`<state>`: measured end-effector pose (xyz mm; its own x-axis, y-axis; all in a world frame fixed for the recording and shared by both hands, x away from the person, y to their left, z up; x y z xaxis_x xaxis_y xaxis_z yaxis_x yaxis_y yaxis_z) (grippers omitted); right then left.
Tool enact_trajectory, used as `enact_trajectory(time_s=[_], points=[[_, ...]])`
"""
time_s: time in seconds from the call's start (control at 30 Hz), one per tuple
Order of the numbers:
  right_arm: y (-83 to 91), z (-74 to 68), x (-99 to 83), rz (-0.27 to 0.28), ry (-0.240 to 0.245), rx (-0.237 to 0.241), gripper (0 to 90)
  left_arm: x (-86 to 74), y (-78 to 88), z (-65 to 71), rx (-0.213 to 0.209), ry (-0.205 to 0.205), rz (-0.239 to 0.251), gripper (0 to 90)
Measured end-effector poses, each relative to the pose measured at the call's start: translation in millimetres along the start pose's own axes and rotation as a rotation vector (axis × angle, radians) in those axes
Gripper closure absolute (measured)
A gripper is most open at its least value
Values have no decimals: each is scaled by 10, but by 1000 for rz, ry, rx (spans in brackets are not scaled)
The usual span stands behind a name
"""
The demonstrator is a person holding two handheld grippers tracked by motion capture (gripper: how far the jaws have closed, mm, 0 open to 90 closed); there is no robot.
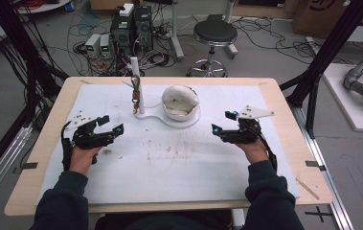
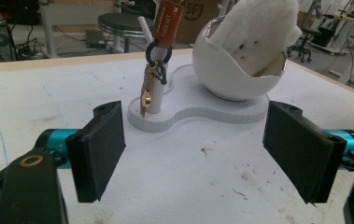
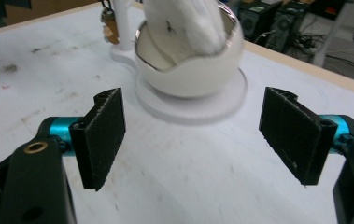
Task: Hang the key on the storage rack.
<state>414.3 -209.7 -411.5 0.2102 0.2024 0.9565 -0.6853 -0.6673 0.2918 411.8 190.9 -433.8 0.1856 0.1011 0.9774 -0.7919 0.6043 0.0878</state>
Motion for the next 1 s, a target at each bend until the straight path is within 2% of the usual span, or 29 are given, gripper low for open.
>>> enact_trajectory(time_s=[0.2,0.33,0.53,0.63,0.83,1.0], points=[[299,197,-184,-8,39,-103,221,25,-30,64,-27,-7,18,207],[425,302,-264,-13,32,-154,220,37,-48,86,-34,-10,21,207],[502,408,-353,-28,8,-185,220,26,-75,72,-25,-6,17,207],[524,415,-368,-23,-22,-193,220,44,-70,77,-27,-12,23,207],[557,408,-365,-21,-19,-200,220,44,-82,77,-29,-9,25,209],[568,427,-383,-23,-33,-214,220,53,-66,100,-31,-24,21,209]])
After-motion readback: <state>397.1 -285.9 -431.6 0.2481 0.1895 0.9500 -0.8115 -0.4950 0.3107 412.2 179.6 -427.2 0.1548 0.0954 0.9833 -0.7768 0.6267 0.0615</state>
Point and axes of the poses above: each handheld gripper's, and its own axes: y roughly backward along the jaws, x roughly out of its top, z roughly to its right, the point moved 8 cm from there along -y, roughly forward along the jaws, and after that the axes turned 9 degrees about z, right-handed, at the moved point
